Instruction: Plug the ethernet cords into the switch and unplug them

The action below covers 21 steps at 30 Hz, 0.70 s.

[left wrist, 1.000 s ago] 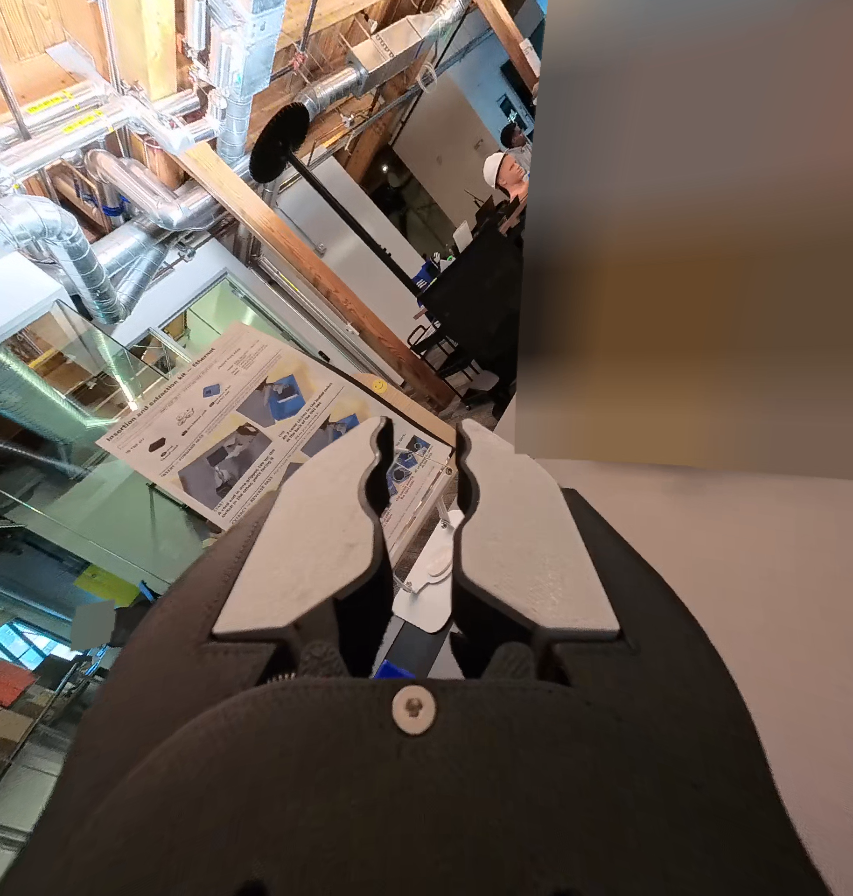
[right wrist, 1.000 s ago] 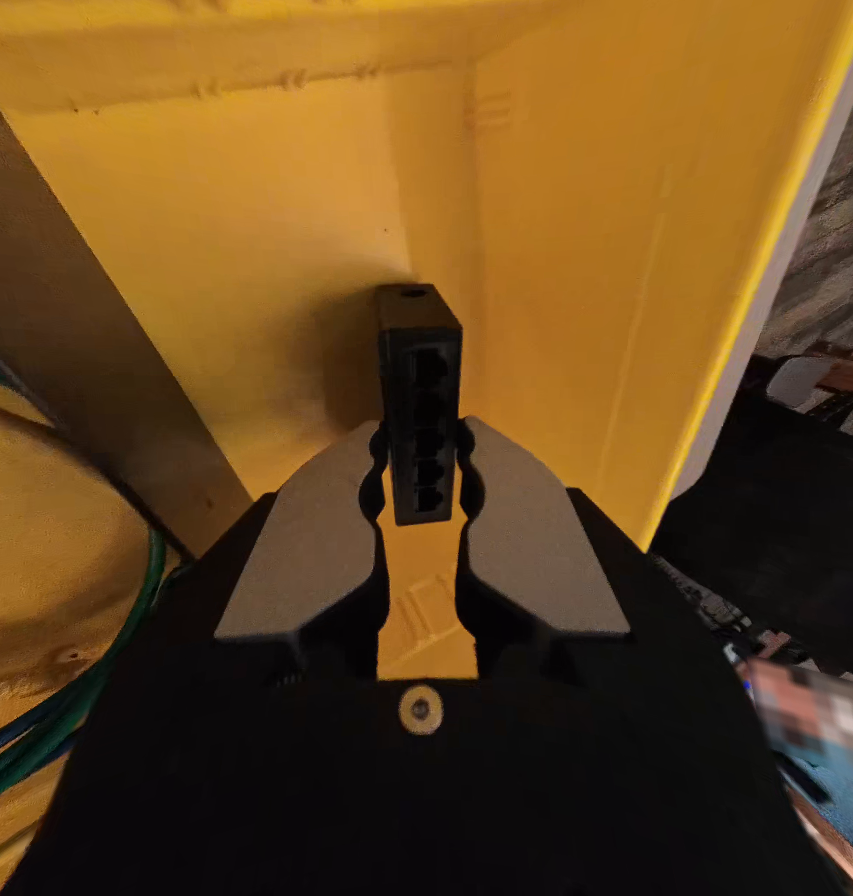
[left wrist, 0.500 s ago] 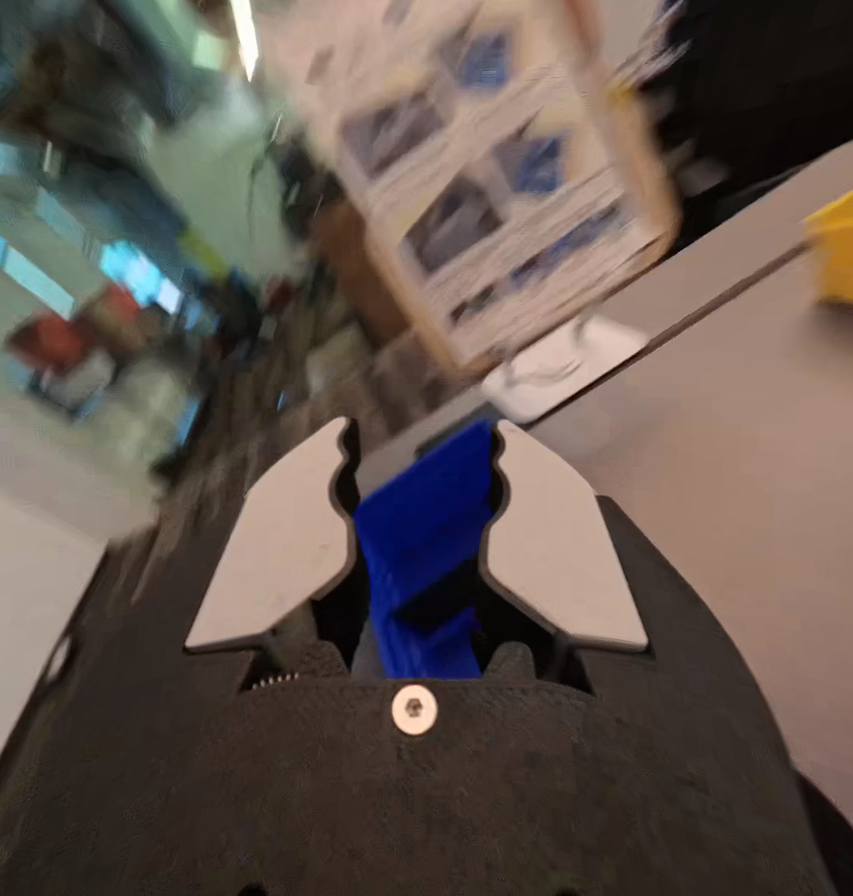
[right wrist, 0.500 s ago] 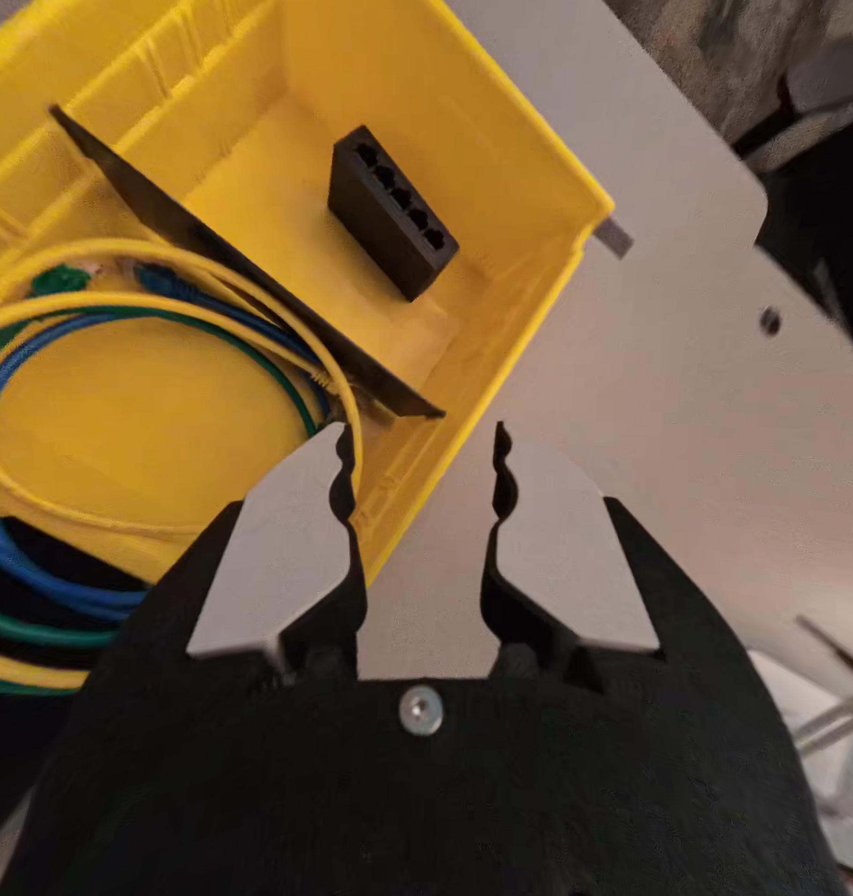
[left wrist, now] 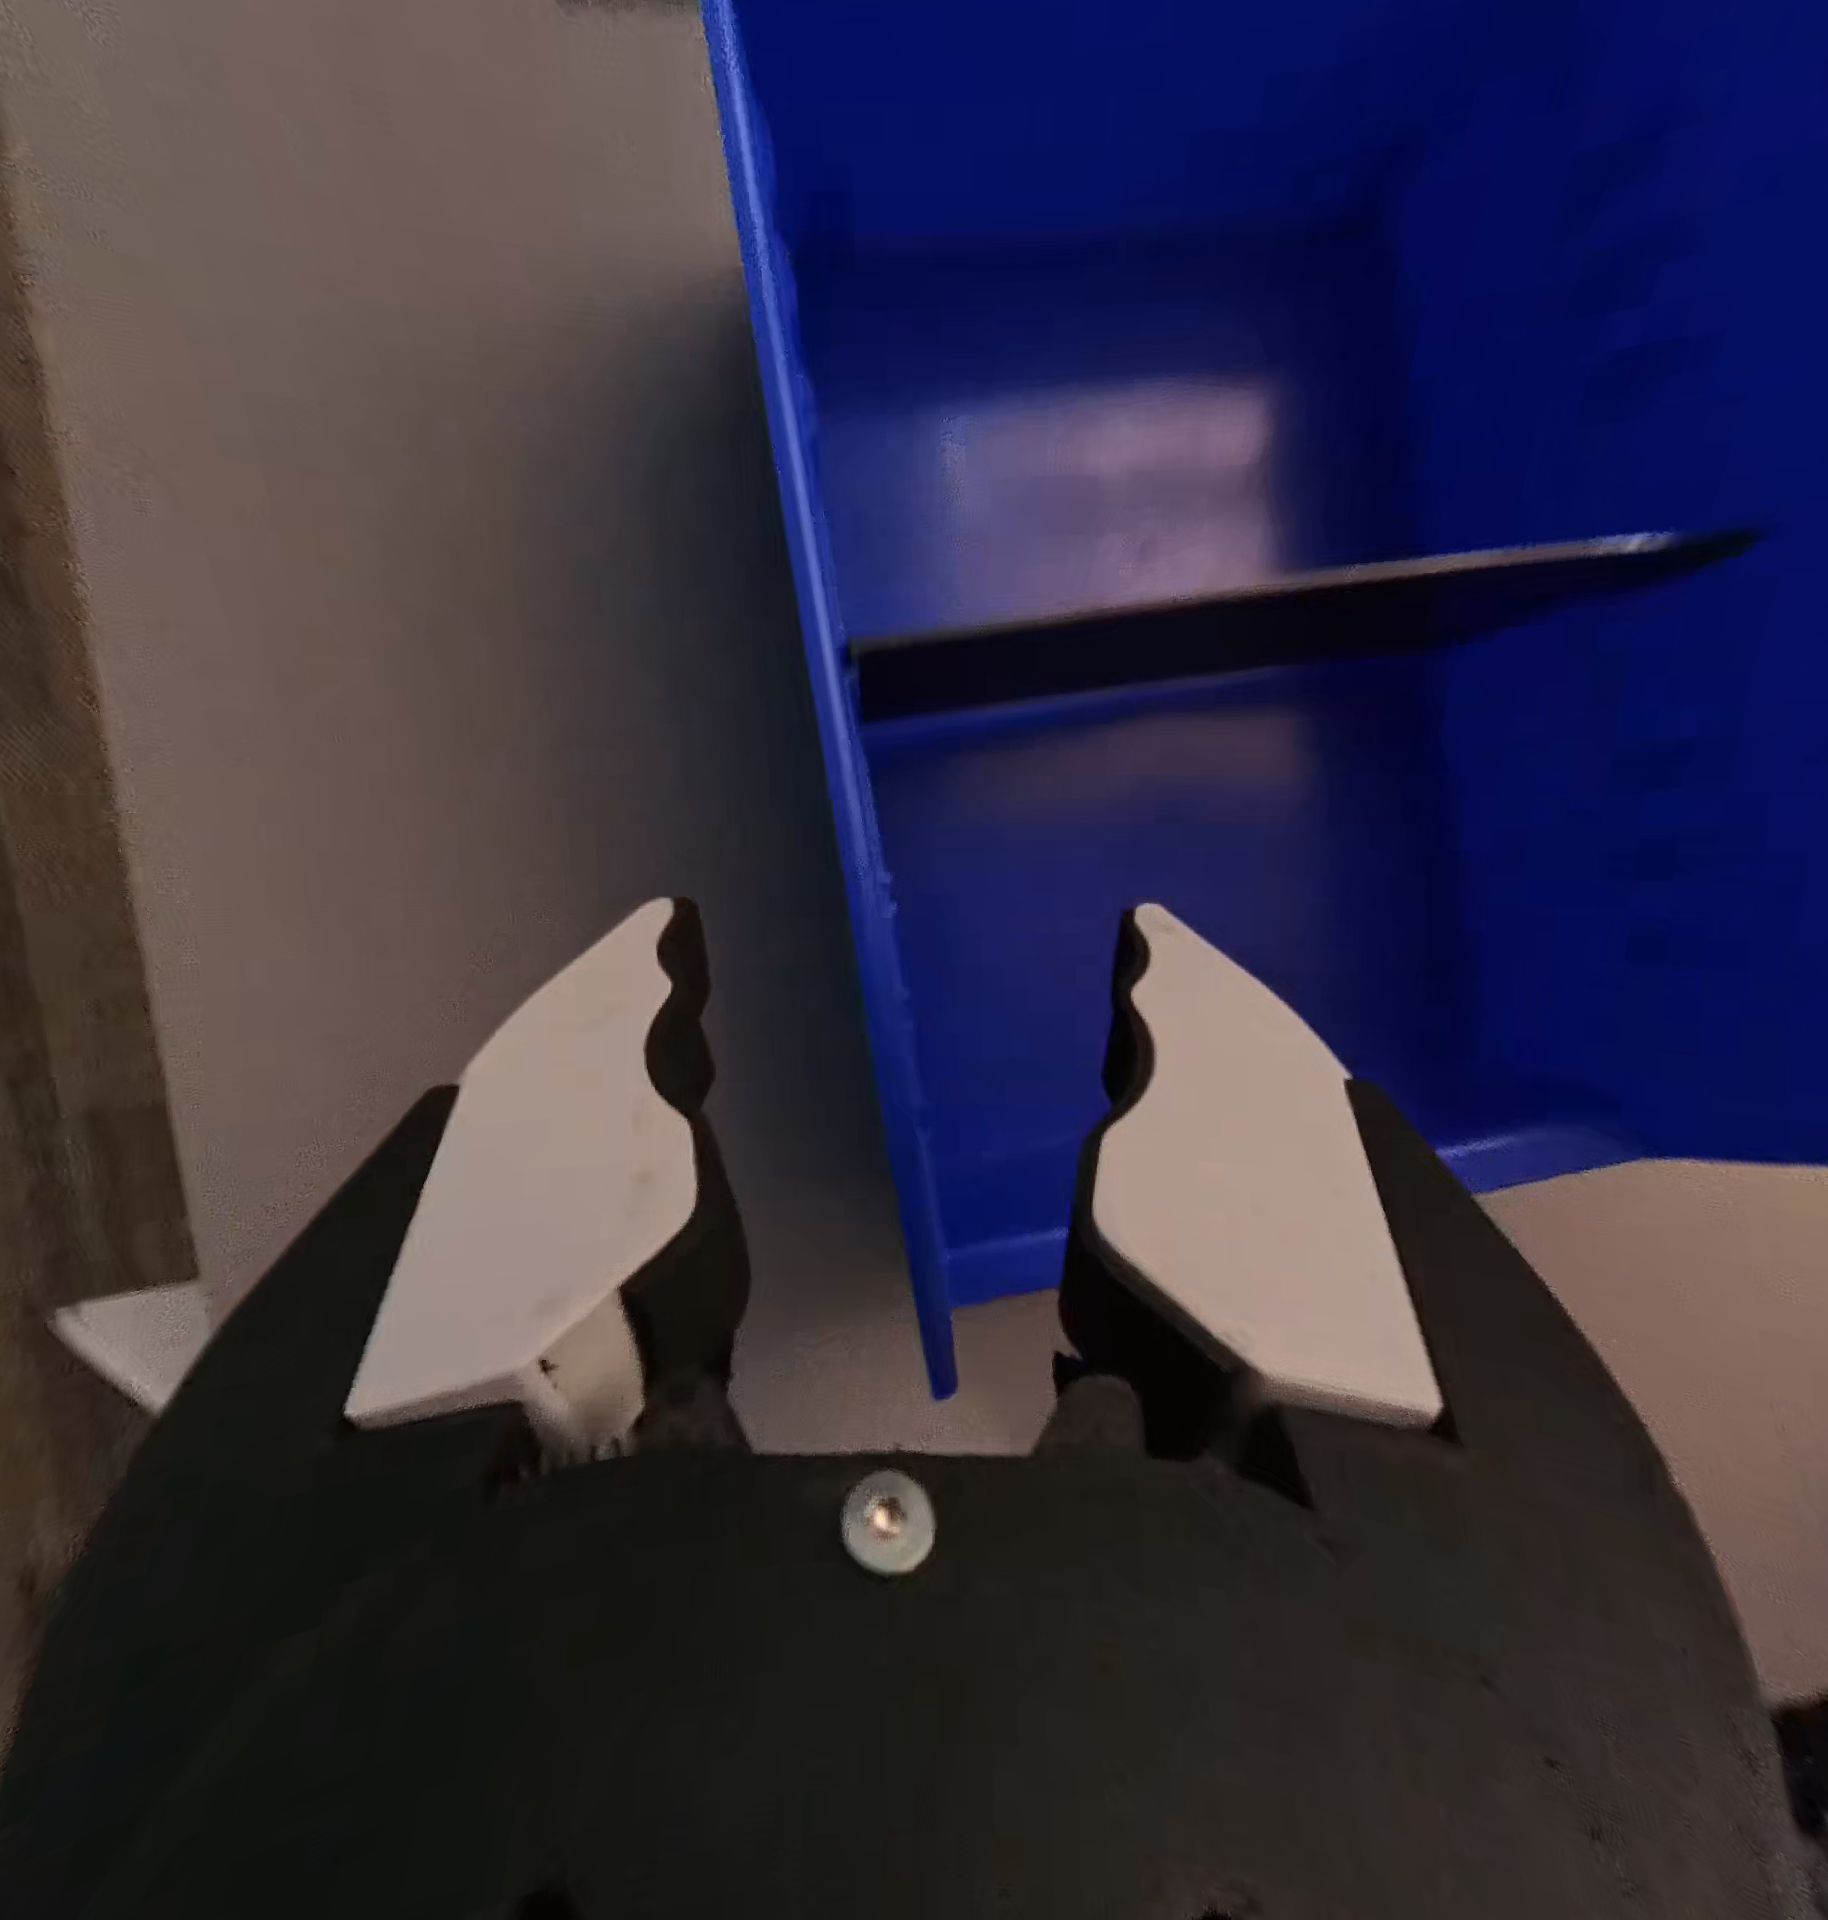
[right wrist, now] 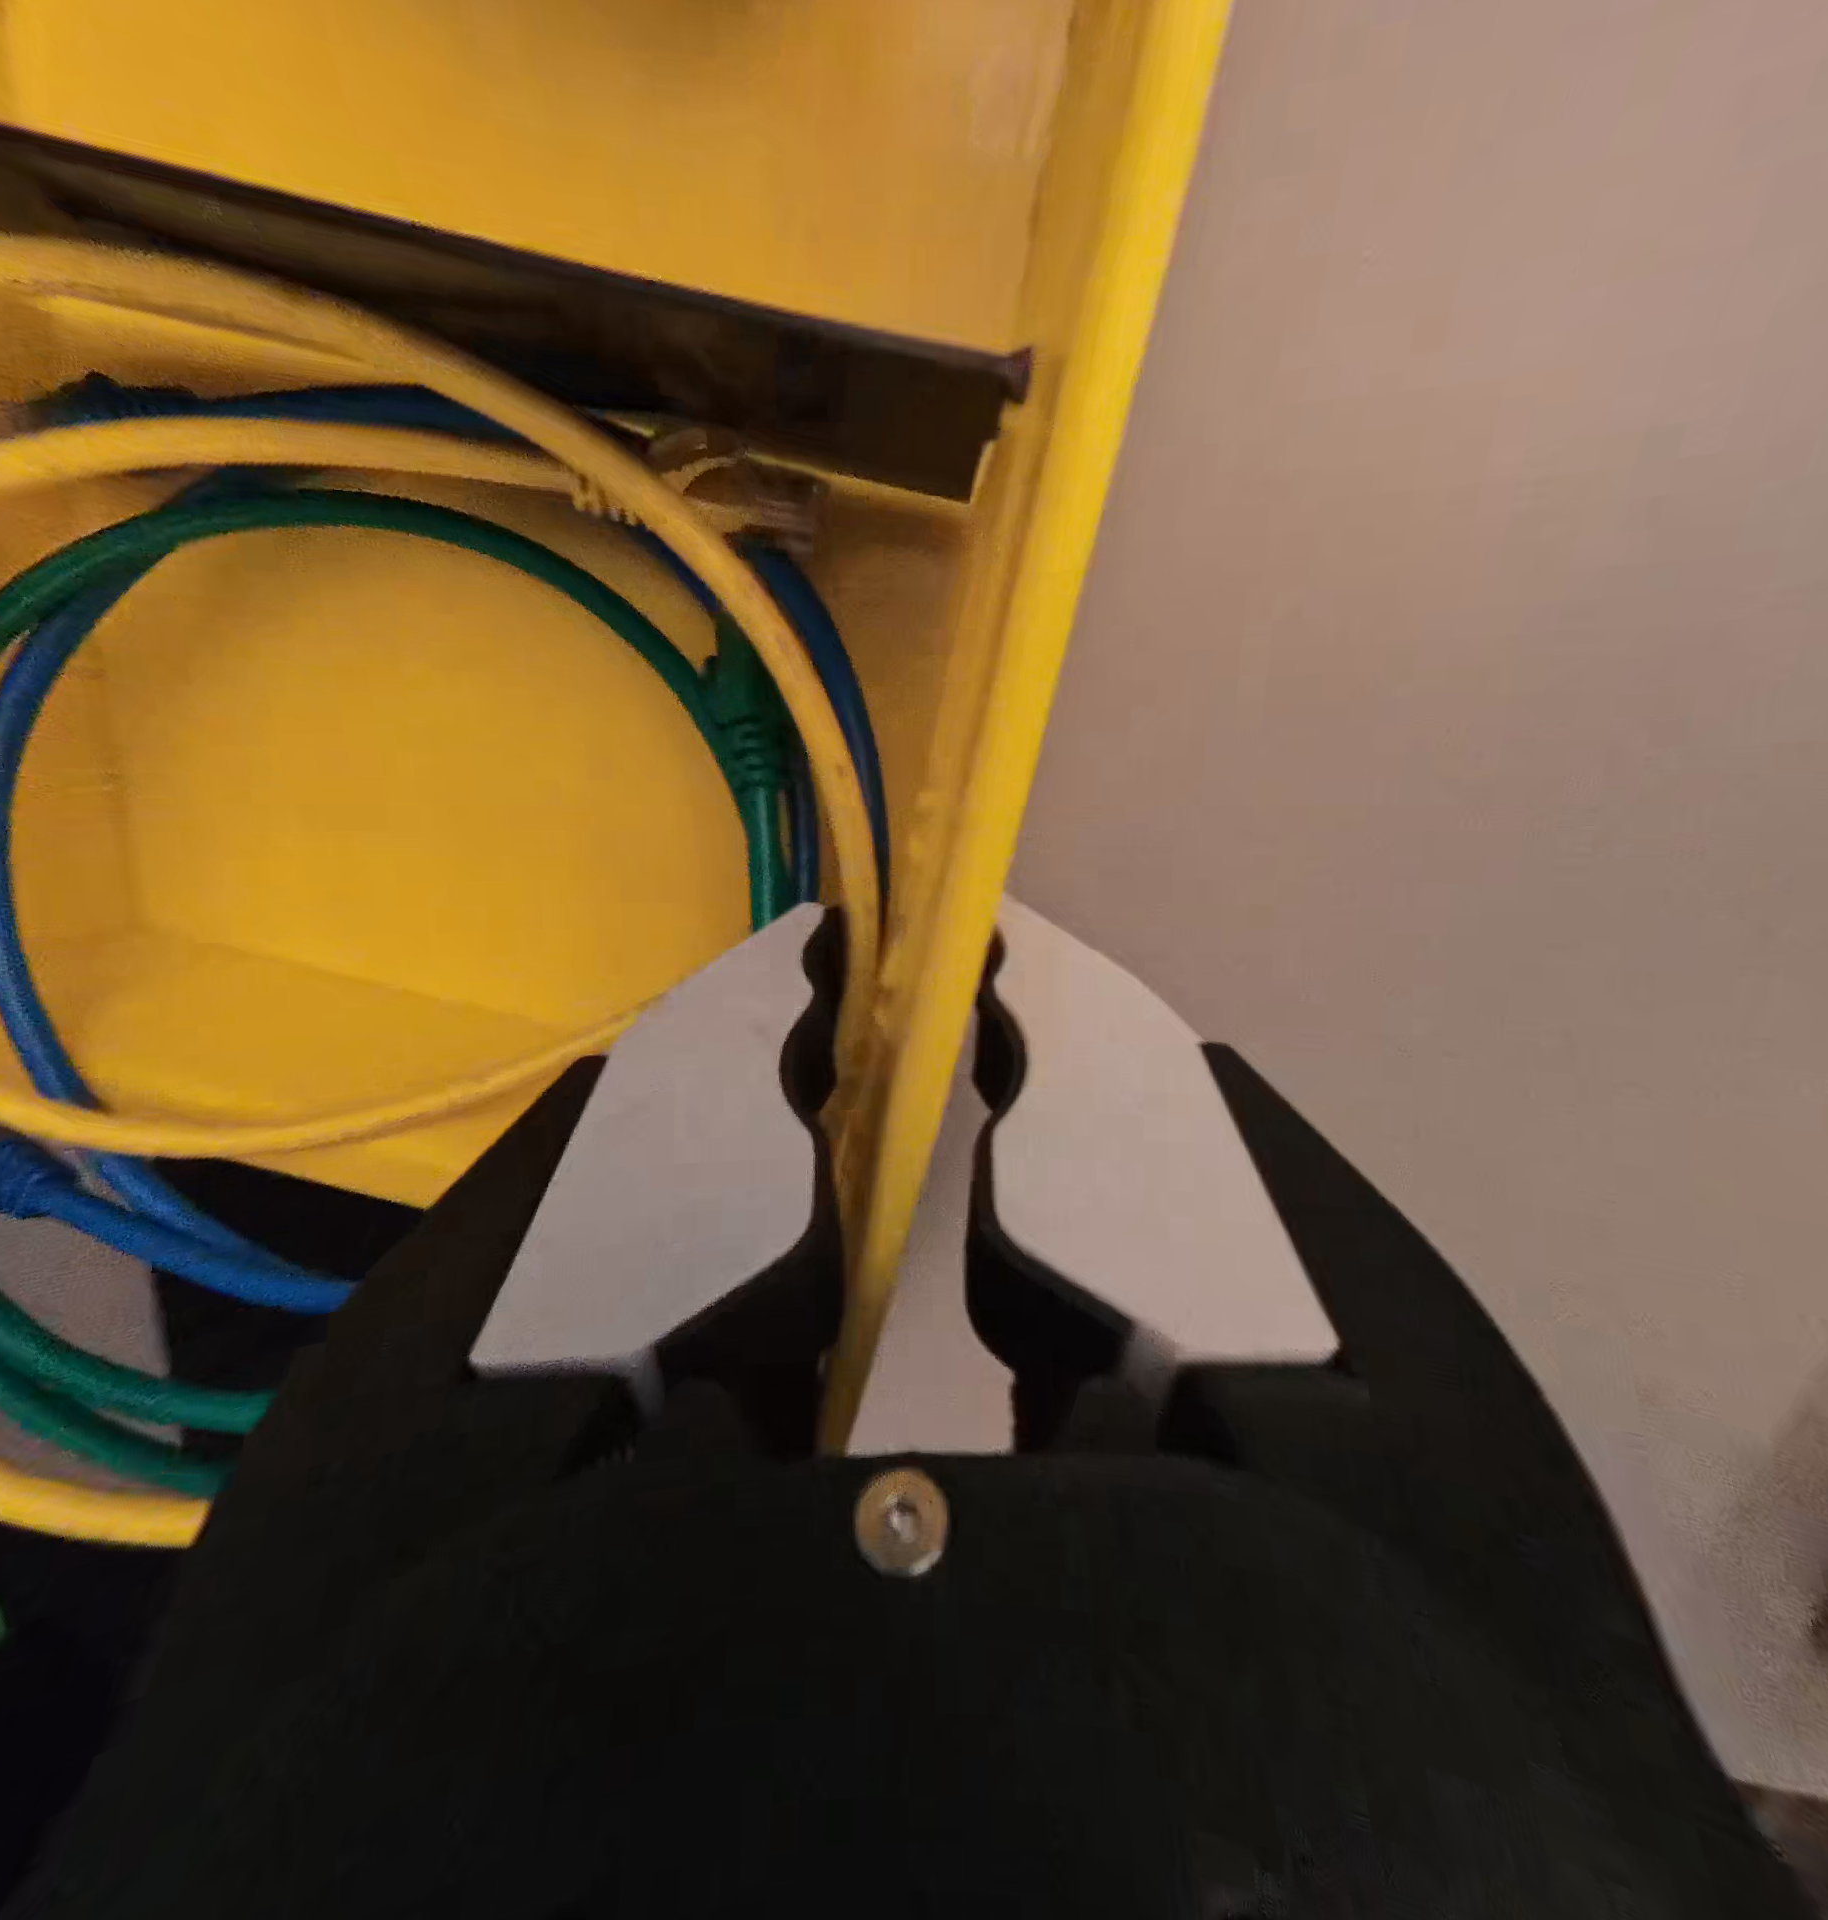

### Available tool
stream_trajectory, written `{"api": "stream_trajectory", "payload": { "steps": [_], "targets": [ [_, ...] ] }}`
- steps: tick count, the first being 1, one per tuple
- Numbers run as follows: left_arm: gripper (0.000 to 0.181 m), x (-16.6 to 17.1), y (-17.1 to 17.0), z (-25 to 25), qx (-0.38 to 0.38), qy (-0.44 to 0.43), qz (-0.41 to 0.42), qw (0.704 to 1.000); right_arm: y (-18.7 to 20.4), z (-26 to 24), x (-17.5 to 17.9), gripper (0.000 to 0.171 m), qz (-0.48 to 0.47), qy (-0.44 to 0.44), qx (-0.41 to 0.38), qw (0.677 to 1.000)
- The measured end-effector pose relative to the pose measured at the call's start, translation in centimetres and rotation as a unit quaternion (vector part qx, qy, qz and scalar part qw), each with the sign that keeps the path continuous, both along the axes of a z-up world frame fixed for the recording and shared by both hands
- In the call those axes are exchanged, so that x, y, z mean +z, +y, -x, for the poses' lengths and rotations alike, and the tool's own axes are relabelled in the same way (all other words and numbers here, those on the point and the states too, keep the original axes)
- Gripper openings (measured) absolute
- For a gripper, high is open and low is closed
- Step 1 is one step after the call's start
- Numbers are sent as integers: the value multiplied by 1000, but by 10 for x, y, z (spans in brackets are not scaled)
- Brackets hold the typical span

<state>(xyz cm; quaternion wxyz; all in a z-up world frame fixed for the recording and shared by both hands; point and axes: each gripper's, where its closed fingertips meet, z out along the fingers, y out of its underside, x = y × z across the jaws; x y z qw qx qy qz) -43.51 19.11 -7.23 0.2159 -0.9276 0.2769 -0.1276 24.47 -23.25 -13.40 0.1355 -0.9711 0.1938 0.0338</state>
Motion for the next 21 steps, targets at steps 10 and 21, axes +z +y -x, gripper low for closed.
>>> {"api": "stream_trajectory", "payload": {
  "steps": [10, 21],
  "targets": [
    [20, -53, -26, 1, -33, 17, 159, 987, 1, 17, -9, 13, 51, 72, -21, 996],
    [17, -57, -58, -34, -150, 121, 177, 965, 43, 87, -6, 14, 63, 69, 32, 995]
  ]
}}
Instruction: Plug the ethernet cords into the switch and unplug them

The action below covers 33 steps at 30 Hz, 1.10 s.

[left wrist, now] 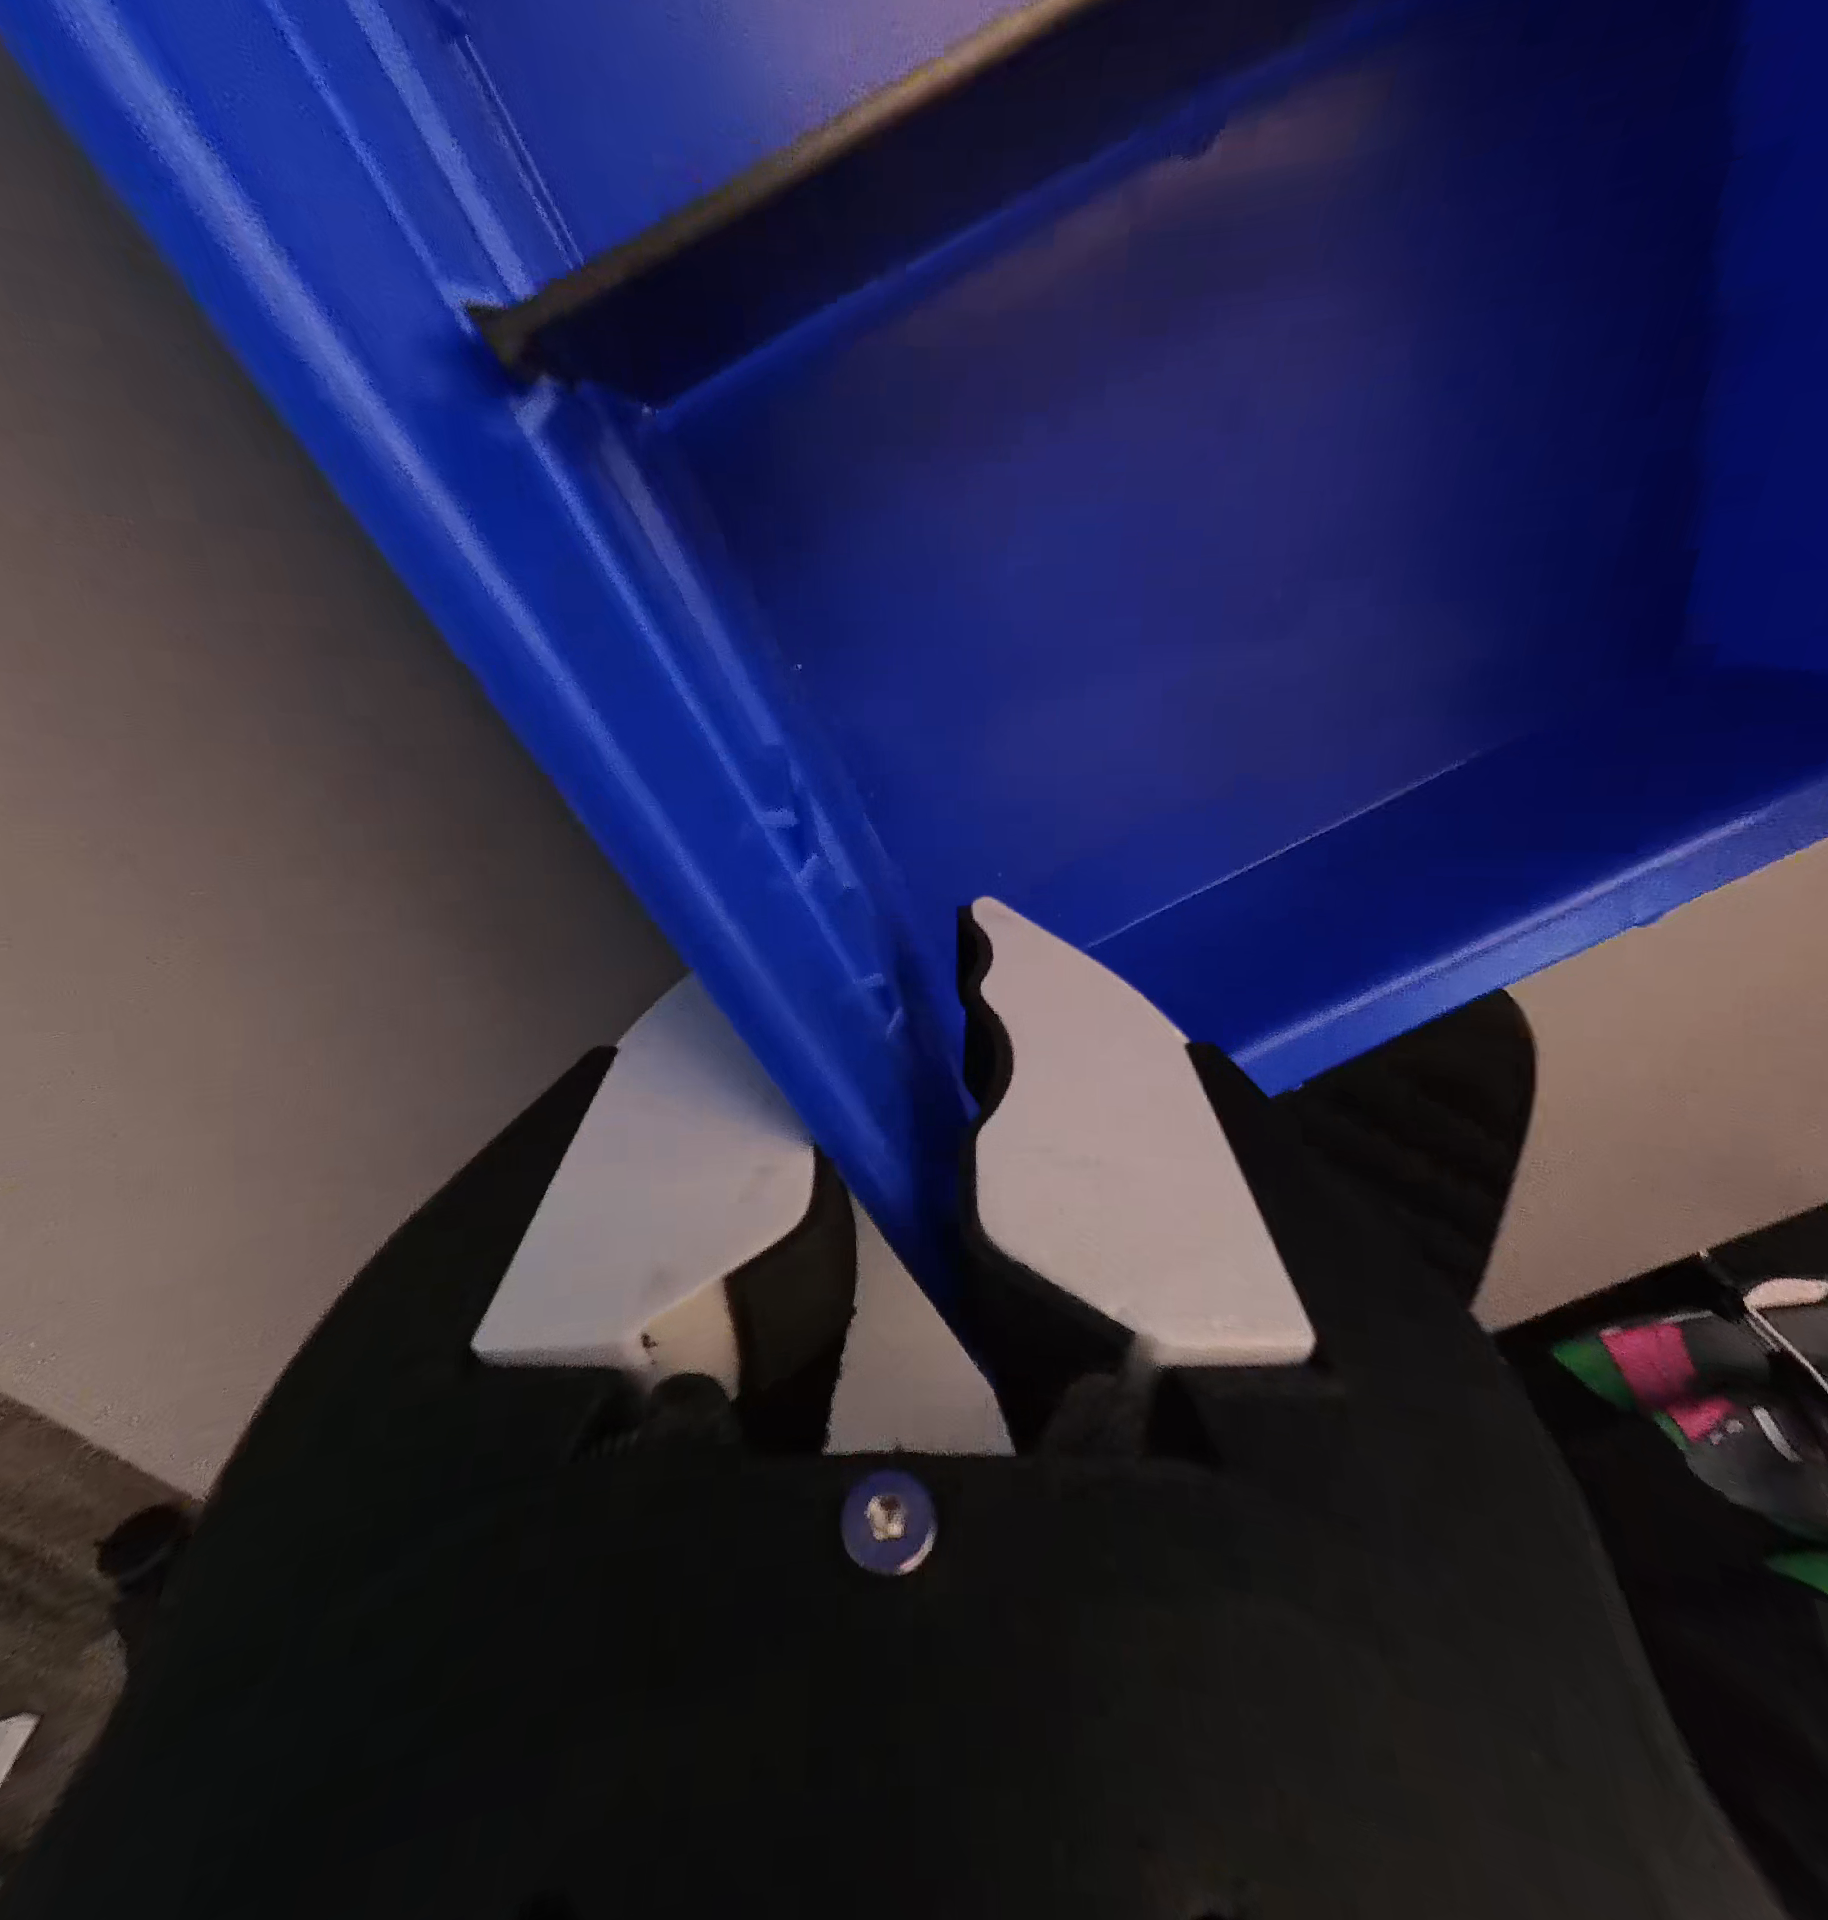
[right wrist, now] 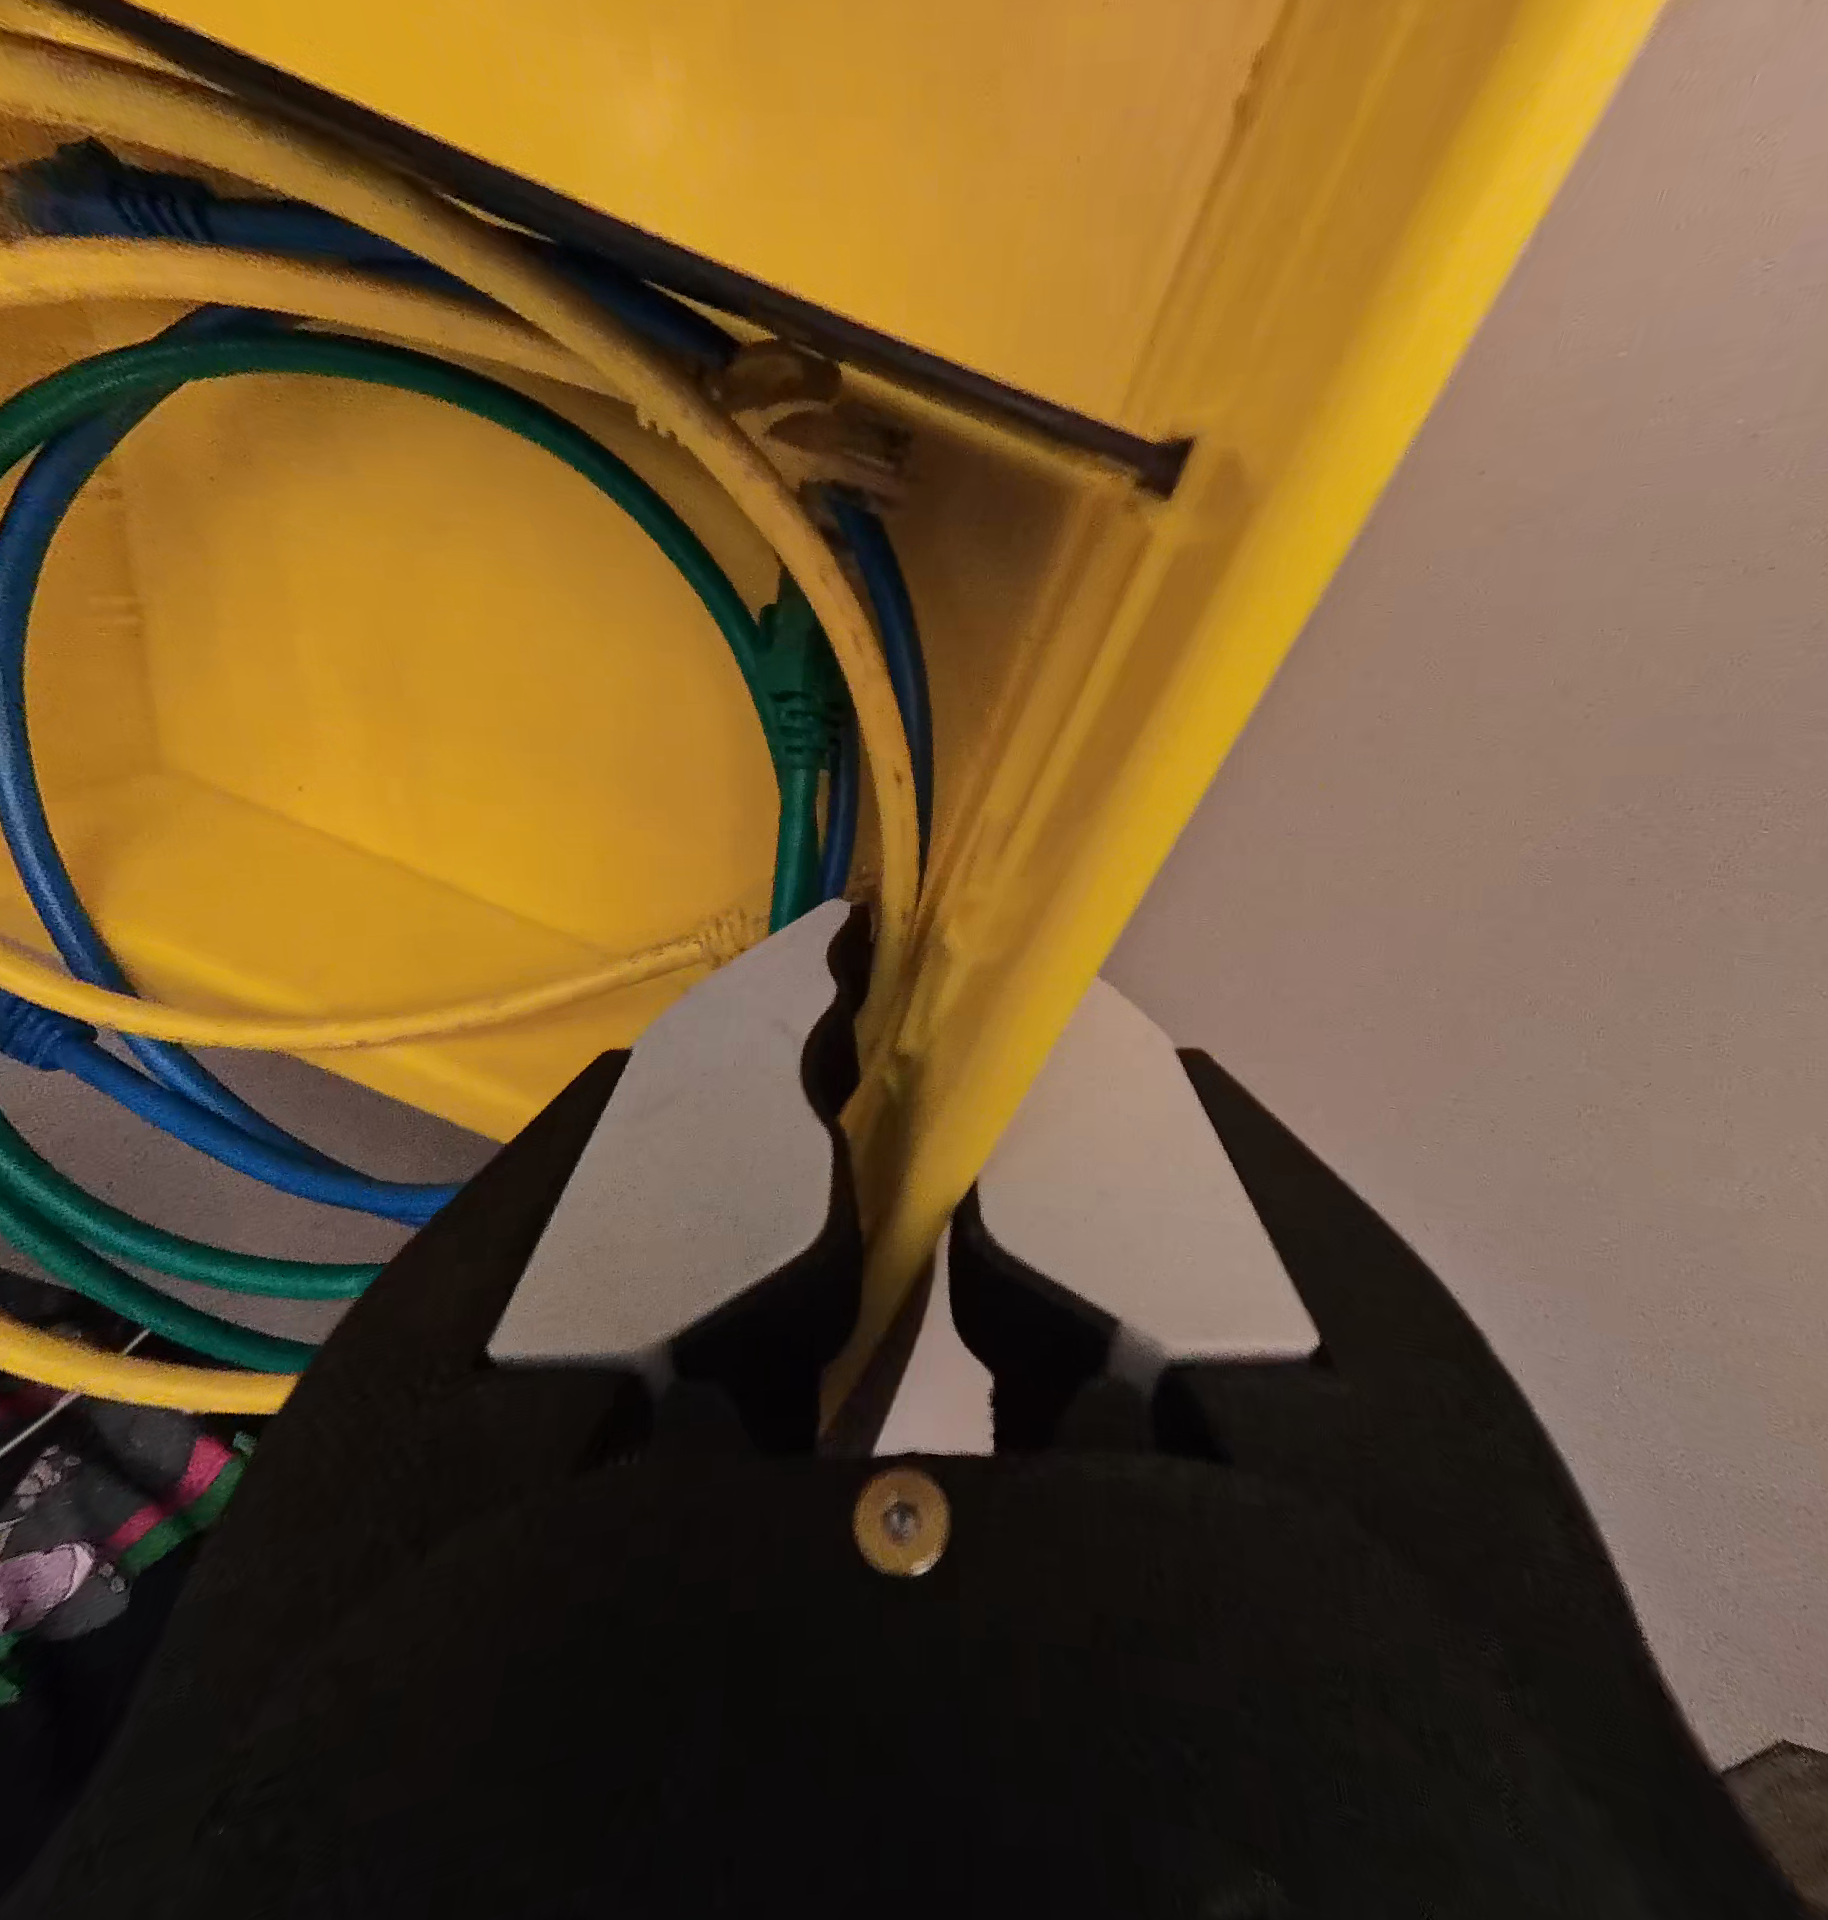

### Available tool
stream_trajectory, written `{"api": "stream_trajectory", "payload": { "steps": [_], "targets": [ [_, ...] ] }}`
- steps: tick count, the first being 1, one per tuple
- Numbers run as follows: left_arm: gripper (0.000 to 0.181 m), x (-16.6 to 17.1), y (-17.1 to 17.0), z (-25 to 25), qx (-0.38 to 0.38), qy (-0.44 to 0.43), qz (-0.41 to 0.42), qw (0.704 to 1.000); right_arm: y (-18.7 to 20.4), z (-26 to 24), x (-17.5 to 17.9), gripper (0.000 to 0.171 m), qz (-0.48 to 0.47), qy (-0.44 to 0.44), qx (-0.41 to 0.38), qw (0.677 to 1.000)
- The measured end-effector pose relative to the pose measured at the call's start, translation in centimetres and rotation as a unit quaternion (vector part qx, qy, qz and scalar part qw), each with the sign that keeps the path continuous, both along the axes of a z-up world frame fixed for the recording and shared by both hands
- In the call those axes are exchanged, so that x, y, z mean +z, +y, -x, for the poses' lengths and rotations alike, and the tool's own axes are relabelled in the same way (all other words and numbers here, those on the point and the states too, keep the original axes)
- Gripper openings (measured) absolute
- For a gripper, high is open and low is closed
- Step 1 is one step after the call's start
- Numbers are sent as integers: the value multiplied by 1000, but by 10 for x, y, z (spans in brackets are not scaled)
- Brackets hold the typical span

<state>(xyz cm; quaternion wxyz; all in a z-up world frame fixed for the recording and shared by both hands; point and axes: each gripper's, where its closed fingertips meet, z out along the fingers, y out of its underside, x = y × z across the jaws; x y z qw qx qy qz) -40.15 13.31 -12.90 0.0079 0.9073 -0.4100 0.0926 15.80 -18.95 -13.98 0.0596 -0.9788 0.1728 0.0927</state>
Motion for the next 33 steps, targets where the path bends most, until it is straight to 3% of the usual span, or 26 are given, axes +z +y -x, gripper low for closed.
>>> {"api": "stream_trajectory", "payload": {
  "steps": [11, 14, 17, 19, 21, 23, 24, 27, 29, 33],
  "targets": [
    [22, 1, -37, -46, -69, 39, 42, 996, 36, 49, 3, 20, -1, -11, 71, 997],
    [29, 2, -43, -53, -105, 40, 41, 993, 49, 43, 20, 26, -57, -34, 62, 996],
    [26, 7, -53, -51, -110, 28, 70, 991, 68, 25, 69, 34, -159, -110, 30, 981],
    [25, 14, -56, -49, -99, 9, 79, 992, 87, 32, 123, 34, -256, -184, 36, 948],
    [26, 22, -55, -48, -88, -12, 72, 993, 117, 82, 179, 35, -385, -205, 88, 896],
    [28, 29, -54, -46, -77, -25, 63, 995, 145, 166, 211, 57, -494, -128, 159, 845],
    [28, 33, -54, -44, -73, -29, 57, 995, 157, 204, 211, 60, -497, -69, 179, 846],
    [28, 47, -54, -40, -65, -47, 29, 996, 193, 285, 167, 64, -385, 80, 205, 896],
    [28, 56, -54, -38, -67, -60, 5, 996, 217, 305, 123, 62, -304, 111, 180, 929],
    [28, 71, -59, -35, -80, -85, -22, 993, 245, 305, 51, 62, -170, 92, 118, 974]
  ]
}}
